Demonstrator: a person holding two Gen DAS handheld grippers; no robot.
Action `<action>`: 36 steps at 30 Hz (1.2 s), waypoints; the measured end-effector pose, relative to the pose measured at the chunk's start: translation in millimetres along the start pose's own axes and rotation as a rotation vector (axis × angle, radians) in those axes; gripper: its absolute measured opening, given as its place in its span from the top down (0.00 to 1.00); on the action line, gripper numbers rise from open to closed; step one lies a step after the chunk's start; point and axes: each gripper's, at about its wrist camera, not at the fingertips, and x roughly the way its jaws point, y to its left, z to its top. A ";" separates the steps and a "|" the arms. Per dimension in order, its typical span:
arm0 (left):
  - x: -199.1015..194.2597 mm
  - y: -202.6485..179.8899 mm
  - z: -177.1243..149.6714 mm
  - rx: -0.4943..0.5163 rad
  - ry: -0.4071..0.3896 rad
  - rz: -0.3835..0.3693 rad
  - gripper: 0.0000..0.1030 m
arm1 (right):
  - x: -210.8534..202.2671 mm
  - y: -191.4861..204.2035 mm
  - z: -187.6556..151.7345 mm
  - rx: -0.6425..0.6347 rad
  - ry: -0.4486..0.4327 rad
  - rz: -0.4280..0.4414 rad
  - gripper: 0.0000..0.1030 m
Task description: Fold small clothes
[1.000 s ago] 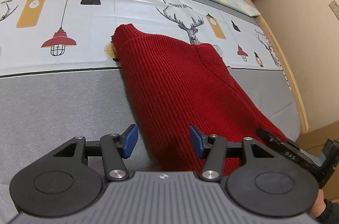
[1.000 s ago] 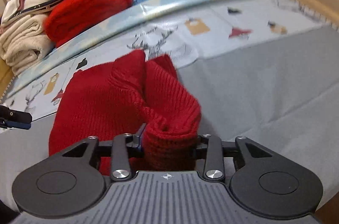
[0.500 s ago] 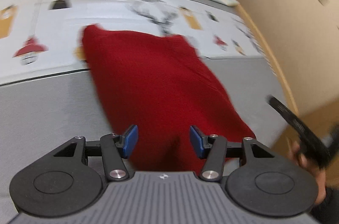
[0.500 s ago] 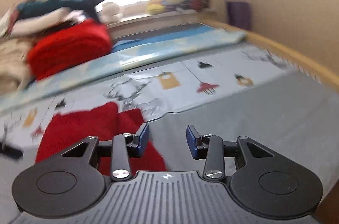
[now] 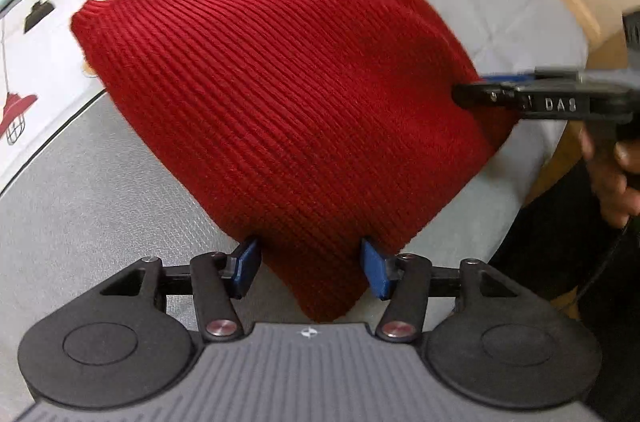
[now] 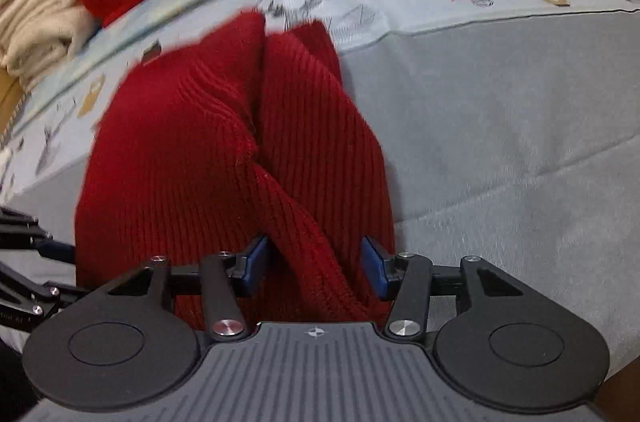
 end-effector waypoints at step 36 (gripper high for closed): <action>34.8 132.9 29.0 -0.797 -0.228 -0.230 0.16 | 95.5 -38.3 90.4 0.097 0.144 0.315 0.42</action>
